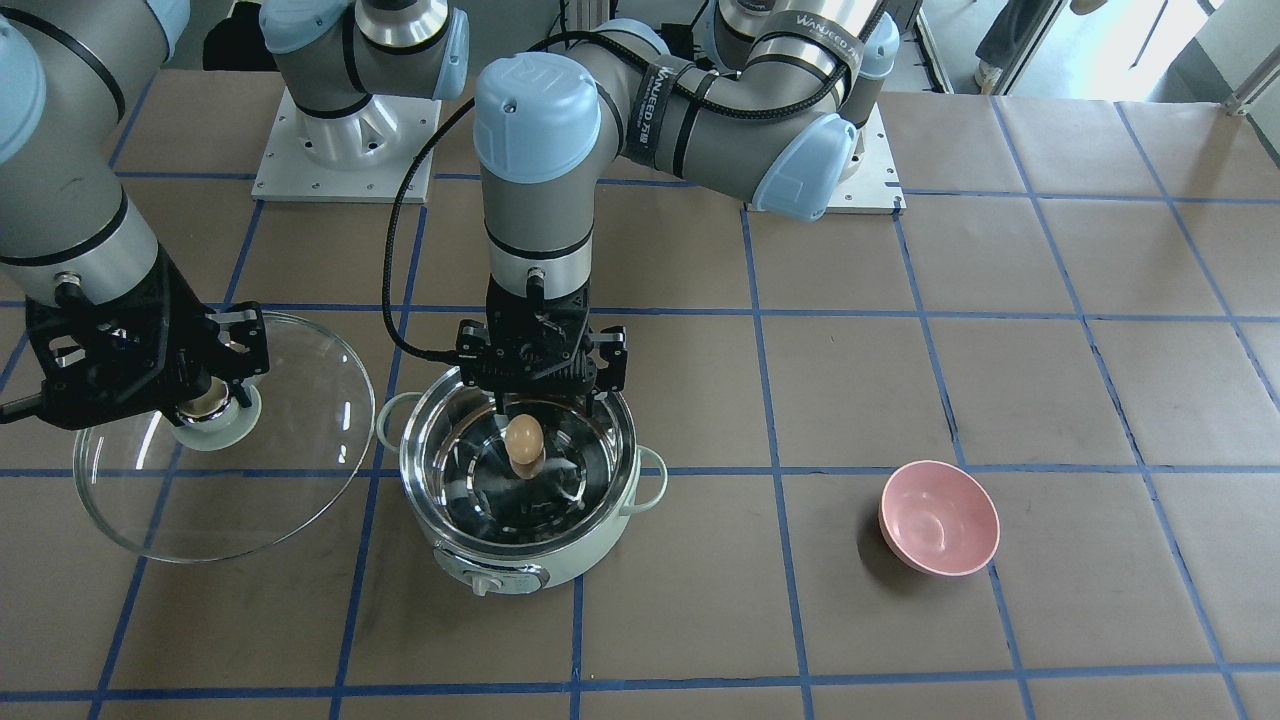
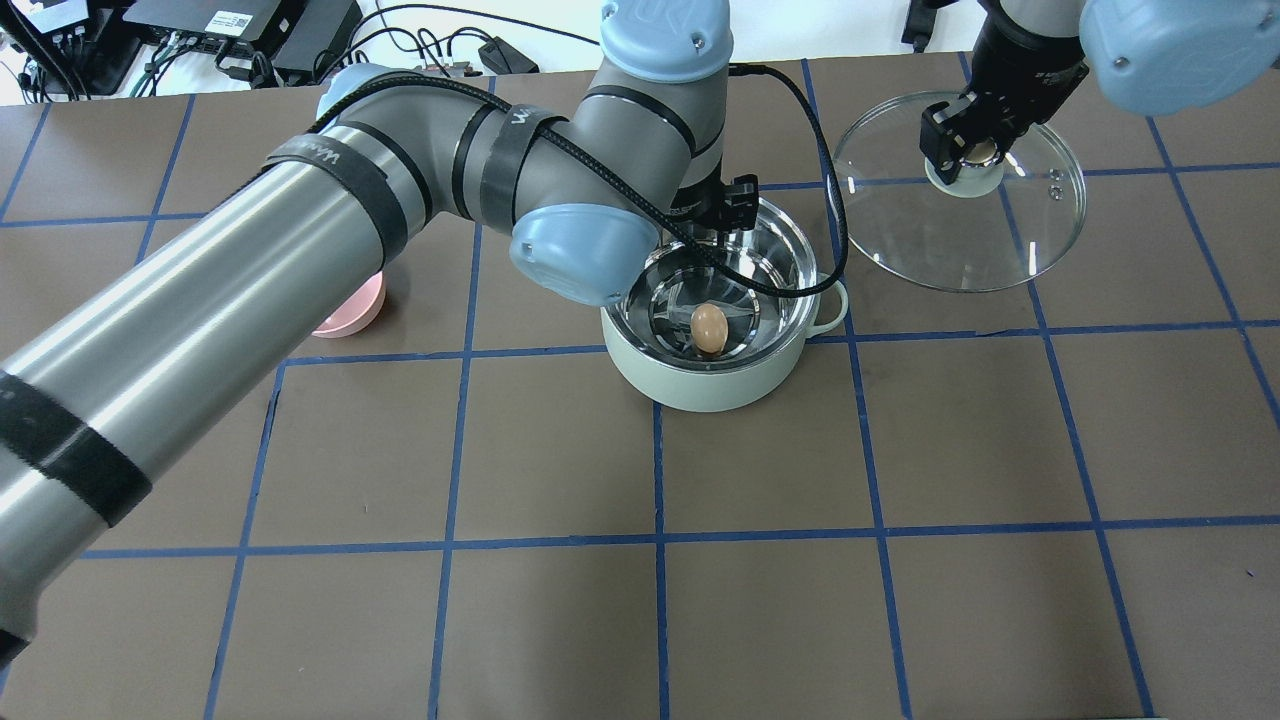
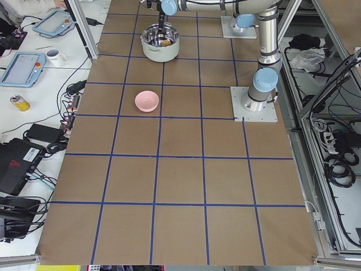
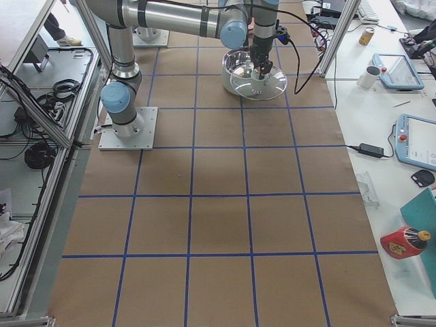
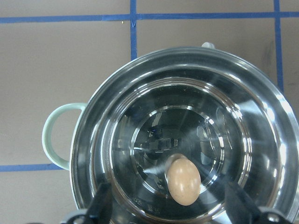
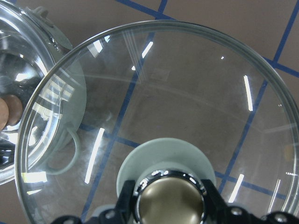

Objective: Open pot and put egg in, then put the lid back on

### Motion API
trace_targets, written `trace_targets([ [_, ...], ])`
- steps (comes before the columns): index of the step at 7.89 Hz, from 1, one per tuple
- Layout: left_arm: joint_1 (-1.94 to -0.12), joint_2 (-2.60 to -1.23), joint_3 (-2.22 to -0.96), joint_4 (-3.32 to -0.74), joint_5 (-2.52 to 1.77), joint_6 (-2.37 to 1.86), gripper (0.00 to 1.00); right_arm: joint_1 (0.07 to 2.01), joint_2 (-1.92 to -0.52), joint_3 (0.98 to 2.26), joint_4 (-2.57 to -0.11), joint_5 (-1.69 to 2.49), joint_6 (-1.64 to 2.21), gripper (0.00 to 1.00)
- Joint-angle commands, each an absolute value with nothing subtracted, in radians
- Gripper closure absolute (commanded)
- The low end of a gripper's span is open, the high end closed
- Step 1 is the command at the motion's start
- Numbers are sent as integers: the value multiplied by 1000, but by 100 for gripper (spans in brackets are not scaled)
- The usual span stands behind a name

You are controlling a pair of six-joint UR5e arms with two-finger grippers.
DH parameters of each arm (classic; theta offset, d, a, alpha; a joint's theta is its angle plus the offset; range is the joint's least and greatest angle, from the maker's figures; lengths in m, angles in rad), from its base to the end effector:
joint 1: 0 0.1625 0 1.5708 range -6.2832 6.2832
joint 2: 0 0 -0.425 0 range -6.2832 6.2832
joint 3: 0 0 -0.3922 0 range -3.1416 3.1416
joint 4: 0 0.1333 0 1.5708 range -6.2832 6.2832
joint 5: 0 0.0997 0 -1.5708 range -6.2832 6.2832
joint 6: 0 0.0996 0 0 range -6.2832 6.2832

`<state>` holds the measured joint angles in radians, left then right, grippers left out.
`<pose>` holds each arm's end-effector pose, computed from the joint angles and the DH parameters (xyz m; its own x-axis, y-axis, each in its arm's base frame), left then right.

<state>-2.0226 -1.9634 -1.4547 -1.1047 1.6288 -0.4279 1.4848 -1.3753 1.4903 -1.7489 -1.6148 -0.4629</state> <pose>-0.4014 -0.5350 0.3692 -0.9994 0.0210 0.0264 0.0154 0.9807 -0.1951 0.0788 -0.5869 0.4414 -0.9287 -0.3648 0.0674 -0.3677 0.9292 -0.0368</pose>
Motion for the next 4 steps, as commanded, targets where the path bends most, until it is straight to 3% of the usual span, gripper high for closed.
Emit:
trace_targets([
  [1,-1947,-1870,-1460,-1120,1692,-367,13,1502,-1385,1493,-1752,-1597,-355,100],
  [4,-1789,-1752,-1468,-1297,1692,-243,13,1639,-1373,1494,-1797,-1598,-162,100],
])
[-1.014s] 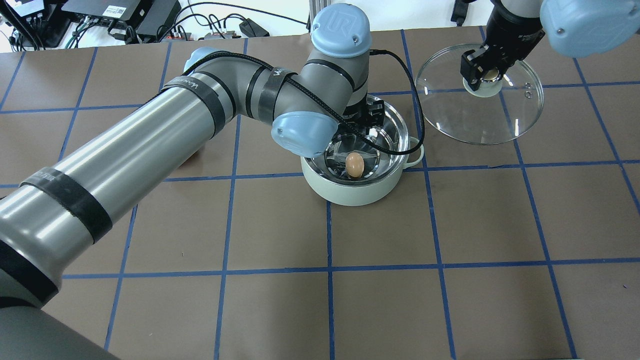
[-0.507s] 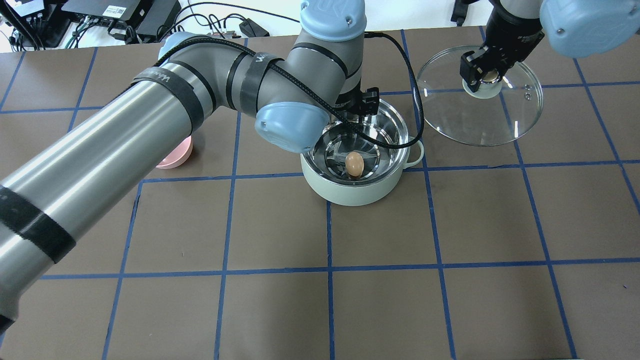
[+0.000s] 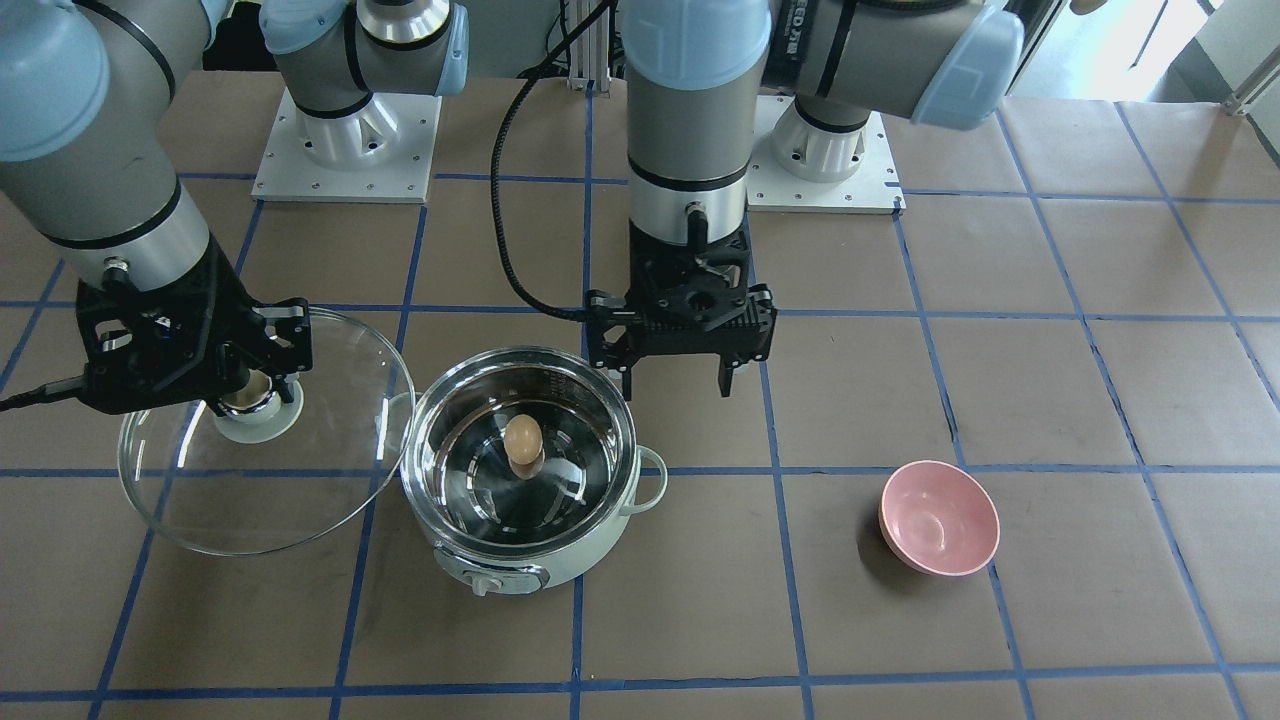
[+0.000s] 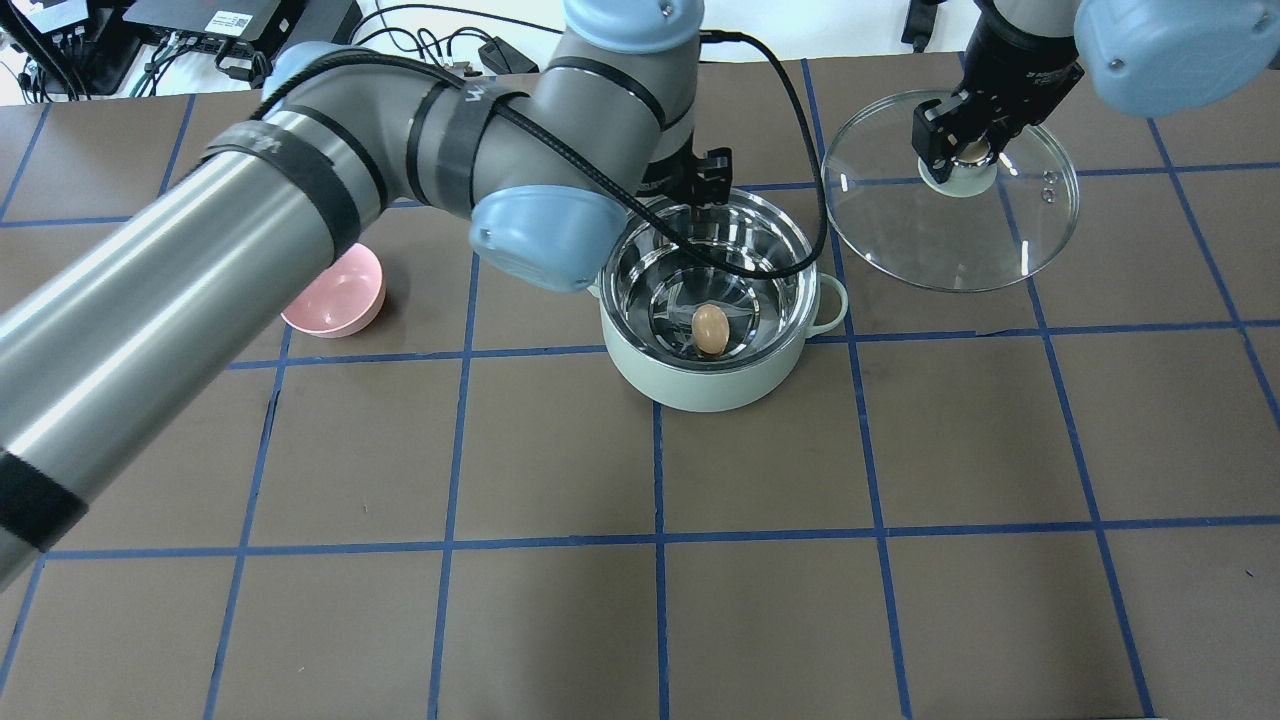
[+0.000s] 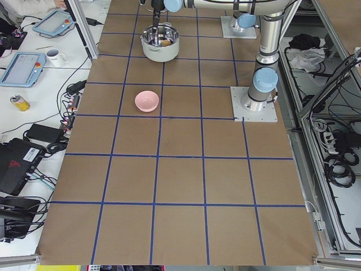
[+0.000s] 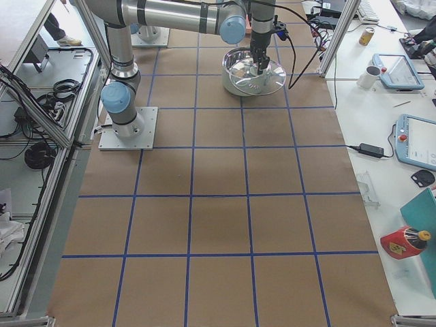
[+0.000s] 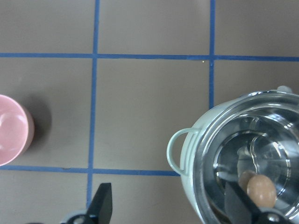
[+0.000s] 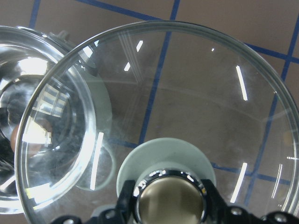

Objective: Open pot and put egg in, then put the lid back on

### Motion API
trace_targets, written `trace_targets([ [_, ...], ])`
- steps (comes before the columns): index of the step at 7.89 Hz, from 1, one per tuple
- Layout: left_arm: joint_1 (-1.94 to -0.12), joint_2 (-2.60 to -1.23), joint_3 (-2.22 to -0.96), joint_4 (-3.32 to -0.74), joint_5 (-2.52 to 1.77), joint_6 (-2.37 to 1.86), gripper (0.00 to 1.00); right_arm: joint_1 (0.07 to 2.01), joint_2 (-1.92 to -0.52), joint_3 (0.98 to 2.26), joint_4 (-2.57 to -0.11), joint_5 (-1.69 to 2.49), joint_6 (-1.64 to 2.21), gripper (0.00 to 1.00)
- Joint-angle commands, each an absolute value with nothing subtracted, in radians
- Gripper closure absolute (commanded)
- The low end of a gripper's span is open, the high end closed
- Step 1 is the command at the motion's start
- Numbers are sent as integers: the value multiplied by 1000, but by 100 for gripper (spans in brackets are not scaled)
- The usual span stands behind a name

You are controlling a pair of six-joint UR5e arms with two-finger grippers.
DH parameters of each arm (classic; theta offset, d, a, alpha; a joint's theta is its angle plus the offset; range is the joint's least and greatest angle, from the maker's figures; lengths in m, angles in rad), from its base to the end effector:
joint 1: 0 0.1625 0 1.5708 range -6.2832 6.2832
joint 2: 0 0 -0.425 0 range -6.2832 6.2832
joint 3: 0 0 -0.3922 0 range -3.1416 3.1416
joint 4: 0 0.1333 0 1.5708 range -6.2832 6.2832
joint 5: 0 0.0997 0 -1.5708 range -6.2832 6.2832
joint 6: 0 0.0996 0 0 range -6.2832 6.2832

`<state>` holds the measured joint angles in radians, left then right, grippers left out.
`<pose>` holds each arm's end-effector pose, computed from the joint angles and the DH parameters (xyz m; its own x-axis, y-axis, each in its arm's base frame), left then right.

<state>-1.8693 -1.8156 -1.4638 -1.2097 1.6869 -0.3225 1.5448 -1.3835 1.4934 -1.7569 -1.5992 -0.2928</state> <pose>-0.2960 -0.5478 0.4466 -0.9984 -0.0416 -0.0370 -0.0313 0.9688 -0.2458 0.1155 -0.5792 0.4454 -0.9642 -0.2607 0.0491 -0.2636 0.9625 -0.0647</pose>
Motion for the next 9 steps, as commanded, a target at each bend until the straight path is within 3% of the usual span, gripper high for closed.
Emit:
trace_targets([
  [1,-1737,-1726,-1468,-1305,1689,-233,13,1681,-1367,1494,-1804,-1598,-90,100],
  [2,-1689,-1704,-1468,-1333,1690,-212,16,1713,-1361,1494,-1804,-1598,-46,100],
  [4,-1642,-1657,-1468,-1429,1687,-172,57,1790,-1309,1491,-1877,-1598,78,100],
  [6,-1608,-1625,-1468,-1456,1678,-141,0,1833,-1266,1491,-1902,-1598,132,100],
  [9,-1560,-1612,-1453,-1457,1674,-52,0,1865,-1229,1491,-1908,-1597,163,100],
])
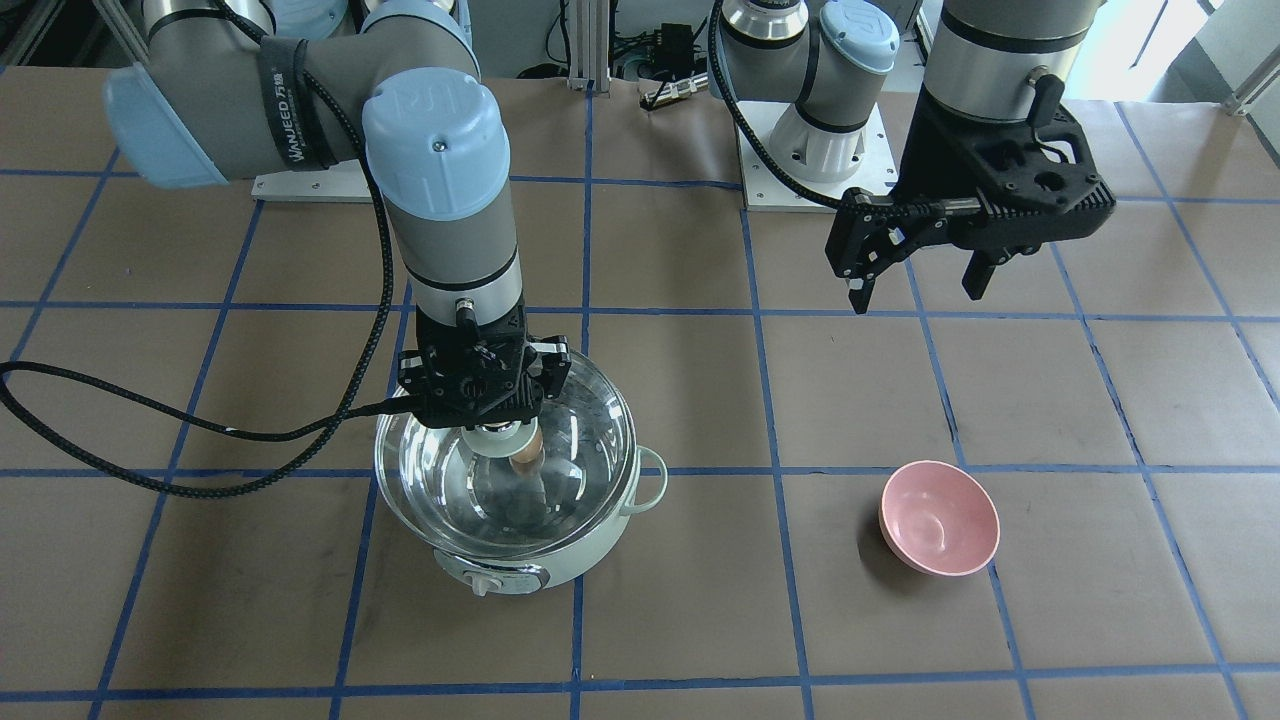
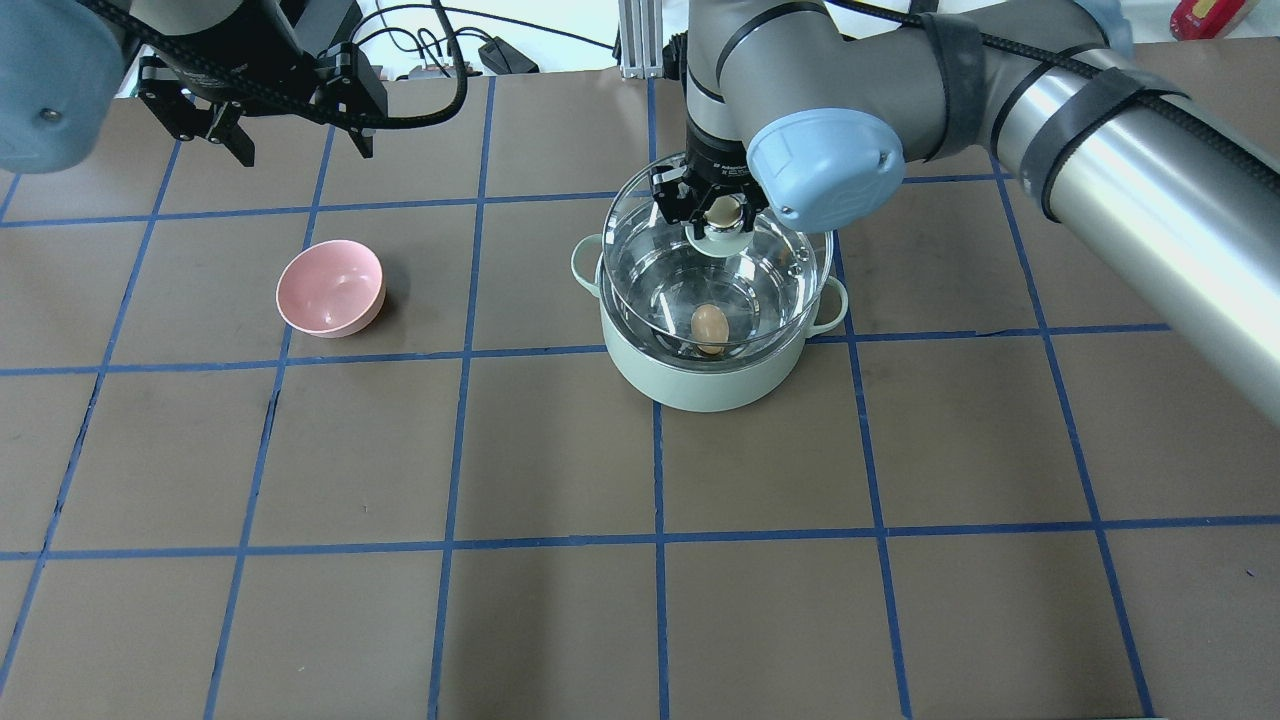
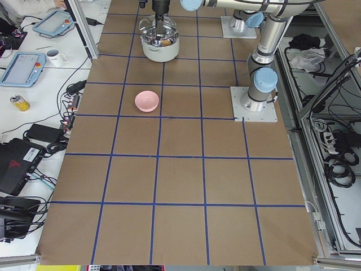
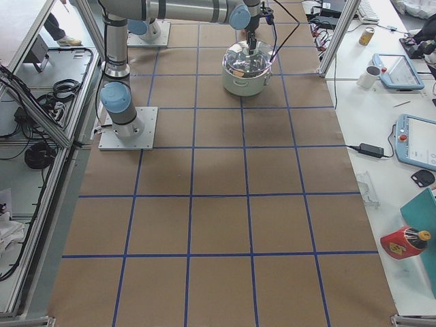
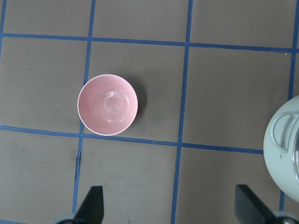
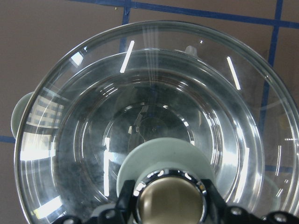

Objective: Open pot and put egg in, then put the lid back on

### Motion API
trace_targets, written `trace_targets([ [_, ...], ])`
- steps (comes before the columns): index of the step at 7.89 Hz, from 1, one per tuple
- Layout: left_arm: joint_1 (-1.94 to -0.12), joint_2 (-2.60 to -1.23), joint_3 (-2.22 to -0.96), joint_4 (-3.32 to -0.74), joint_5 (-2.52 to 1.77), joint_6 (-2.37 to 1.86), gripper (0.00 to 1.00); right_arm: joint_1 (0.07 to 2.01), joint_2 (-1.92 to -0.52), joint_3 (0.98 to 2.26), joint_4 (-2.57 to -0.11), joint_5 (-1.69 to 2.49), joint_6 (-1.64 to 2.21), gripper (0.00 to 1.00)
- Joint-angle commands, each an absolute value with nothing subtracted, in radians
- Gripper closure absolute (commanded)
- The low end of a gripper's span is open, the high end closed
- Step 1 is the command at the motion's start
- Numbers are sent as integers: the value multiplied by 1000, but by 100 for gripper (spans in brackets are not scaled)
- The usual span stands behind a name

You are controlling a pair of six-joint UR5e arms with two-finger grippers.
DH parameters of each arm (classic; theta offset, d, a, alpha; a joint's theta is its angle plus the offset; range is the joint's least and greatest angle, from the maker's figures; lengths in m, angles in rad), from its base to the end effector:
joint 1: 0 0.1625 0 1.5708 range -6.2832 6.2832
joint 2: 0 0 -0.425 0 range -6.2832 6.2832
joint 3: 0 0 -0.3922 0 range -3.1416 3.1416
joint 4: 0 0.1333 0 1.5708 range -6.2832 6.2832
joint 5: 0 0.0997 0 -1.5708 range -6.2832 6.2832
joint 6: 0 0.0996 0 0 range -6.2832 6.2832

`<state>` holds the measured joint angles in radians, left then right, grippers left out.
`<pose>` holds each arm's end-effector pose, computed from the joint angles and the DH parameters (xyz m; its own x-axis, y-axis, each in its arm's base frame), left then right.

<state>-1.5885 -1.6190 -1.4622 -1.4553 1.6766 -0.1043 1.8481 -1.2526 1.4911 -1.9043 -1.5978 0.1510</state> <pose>-0.1321 -0.5252 0.5306 -0.9910 -0.1034 -0.0852 -0.0862 0.9790 -0.1849 0.2961 -0.5632 0.3839 -0.9922 -0.1241 0.0123 -0.1247 0.9874 -0.0978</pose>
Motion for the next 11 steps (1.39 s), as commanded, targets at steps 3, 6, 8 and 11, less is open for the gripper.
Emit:
trace_targets([
  [3,-1540,-1611,-1462,-1468,1677,-46,0,1867,-1218,1494,-1902,-1597,153,100],
  [6,-1542,-1606,-1460,-1470,1677,-34,0,1867,-1207,1493,-1905,-1597,147,100],
  [8,-1542,-1606,-1466,-1483,1677,-34,0,1867,-1203,1494,-1905,-1598,144,100],
  [11,-1542,-1605,-1465,-1483,1625,-34,0,1867,-1203,1494,-1905,-1597,146,100],
])
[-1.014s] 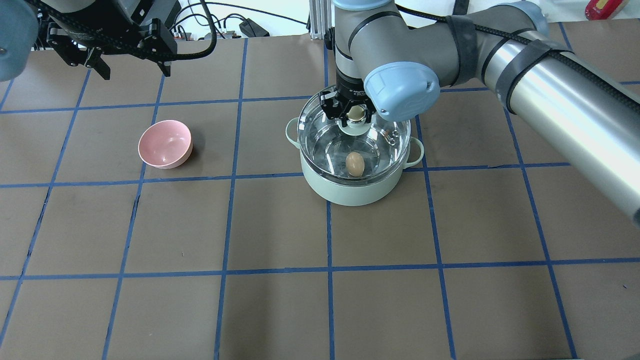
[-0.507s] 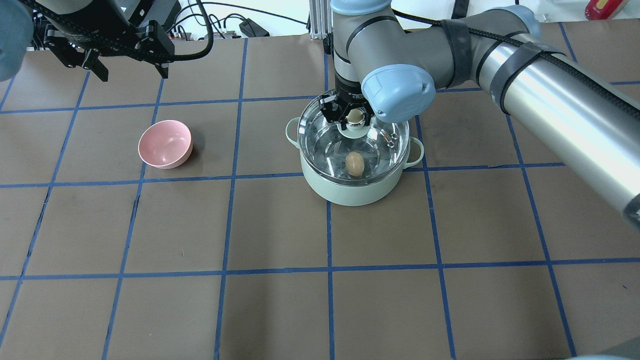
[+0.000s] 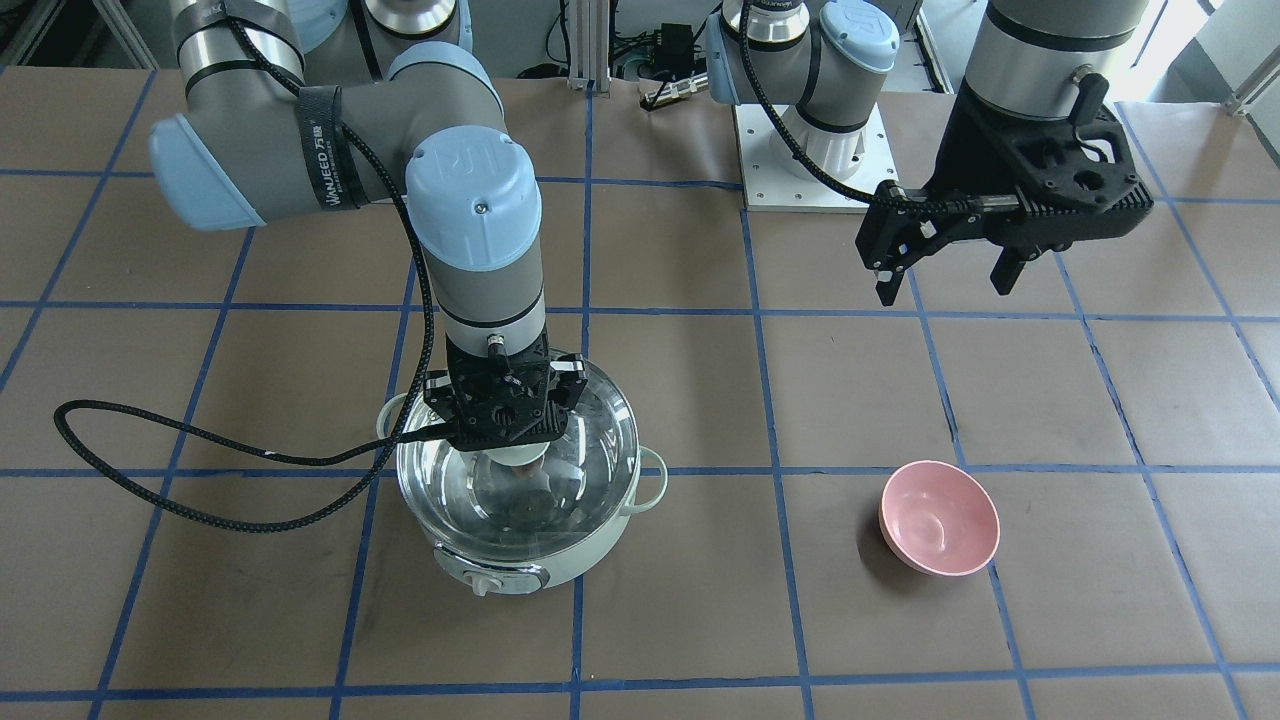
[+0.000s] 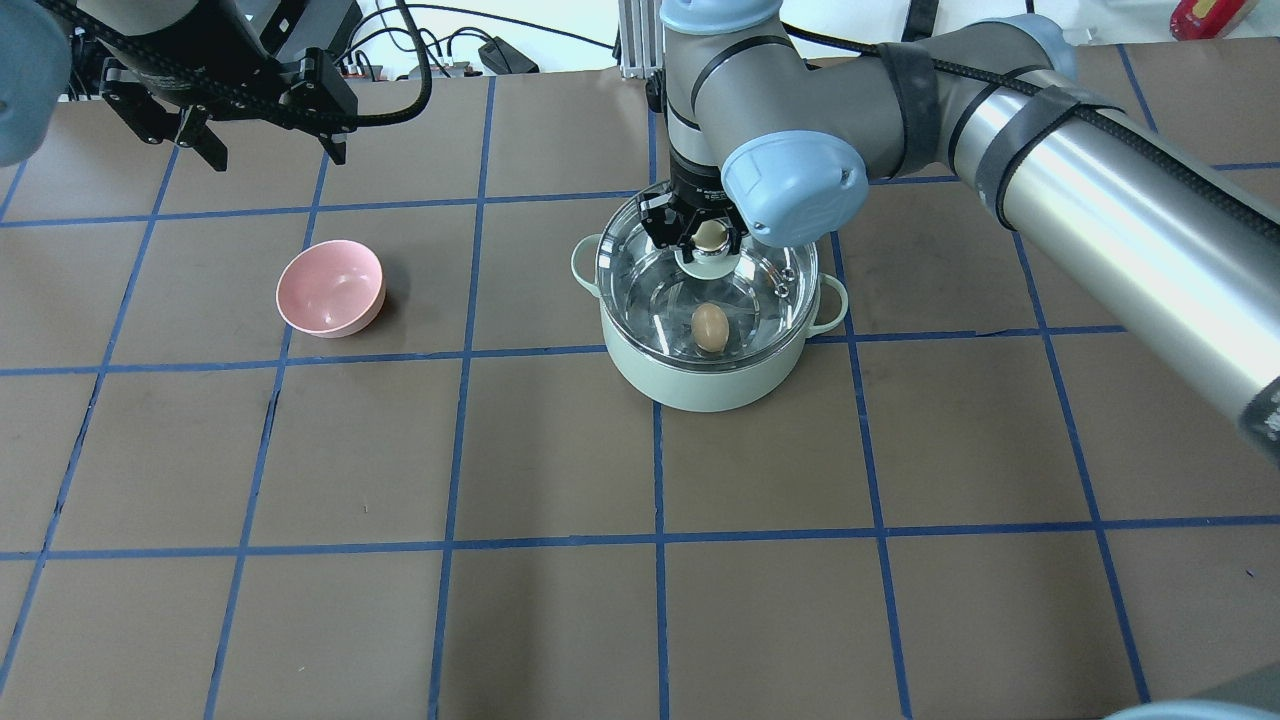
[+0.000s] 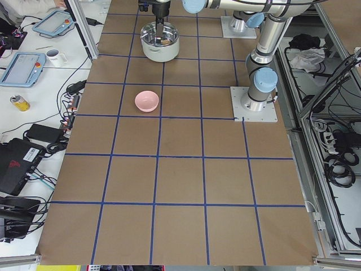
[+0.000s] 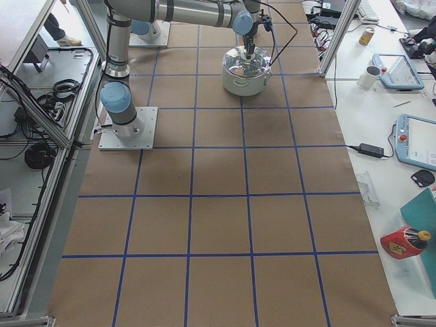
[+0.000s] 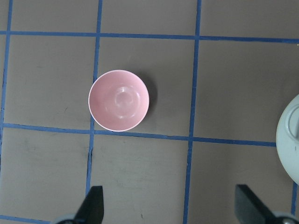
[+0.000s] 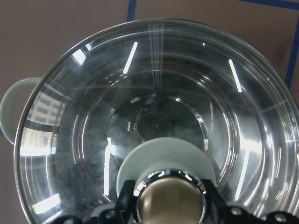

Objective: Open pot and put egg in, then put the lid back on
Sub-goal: 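Carry the glass lid back over the pot and lower it on with the right gripper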

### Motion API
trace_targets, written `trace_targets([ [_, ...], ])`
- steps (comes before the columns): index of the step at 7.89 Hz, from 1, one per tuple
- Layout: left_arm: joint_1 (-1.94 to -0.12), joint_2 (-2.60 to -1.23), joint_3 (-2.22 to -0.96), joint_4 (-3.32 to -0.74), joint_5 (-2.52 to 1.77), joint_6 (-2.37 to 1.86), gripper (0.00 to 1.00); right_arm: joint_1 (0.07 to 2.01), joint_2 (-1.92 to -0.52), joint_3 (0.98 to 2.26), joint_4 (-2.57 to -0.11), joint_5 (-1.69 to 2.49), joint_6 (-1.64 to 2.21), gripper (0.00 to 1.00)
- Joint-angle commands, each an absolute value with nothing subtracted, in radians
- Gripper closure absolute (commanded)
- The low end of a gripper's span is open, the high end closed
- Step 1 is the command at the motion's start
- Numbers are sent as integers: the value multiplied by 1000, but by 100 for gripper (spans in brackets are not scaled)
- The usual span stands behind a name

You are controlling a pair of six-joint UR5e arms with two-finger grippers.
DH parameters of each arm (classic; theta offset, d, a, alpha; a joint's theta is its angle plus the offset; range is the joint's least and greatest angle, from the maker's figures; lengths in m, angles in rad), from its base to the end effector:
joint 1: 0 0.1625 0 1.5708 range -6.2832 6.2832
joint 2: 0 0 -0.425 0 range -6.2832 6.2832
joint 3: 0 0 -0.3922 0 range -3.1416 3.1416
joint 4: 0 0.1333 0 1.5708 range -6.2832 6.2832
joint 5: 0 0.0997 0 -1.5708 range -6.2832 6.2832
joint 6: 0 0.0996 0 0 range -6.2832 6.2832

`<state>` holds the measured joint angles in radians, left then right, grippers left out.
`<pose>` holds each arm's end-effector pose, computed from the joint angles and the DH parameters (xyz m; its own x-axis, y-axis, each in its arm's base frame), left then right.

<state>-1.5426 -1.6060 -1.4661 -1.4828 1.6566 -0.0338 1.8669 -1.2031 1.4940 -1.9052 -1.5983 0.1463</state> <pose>-0.1100 -0.5236 0.5321 -0.9940 -0.0749 -0.0793 -0.0615 0.9853 -0.1596 0.3094 -0.5668 0.3515 -0.9887 -0.1481 0.0208 -0.1490 0.9877 -0.0470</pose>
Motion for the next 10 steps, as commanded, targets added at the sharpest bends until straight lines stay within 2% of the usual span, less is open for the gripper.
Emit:
trace_targets([
  [1,-1542,-1605,-1466,-1483,1626,-34,0,1867,-1203,1494,-1907,-1597,146,100],
  [10,-1545,-1605,-1471,-1491,1589,-35,0,1867,-1206,1514,-1907,-1597,146,100],
])
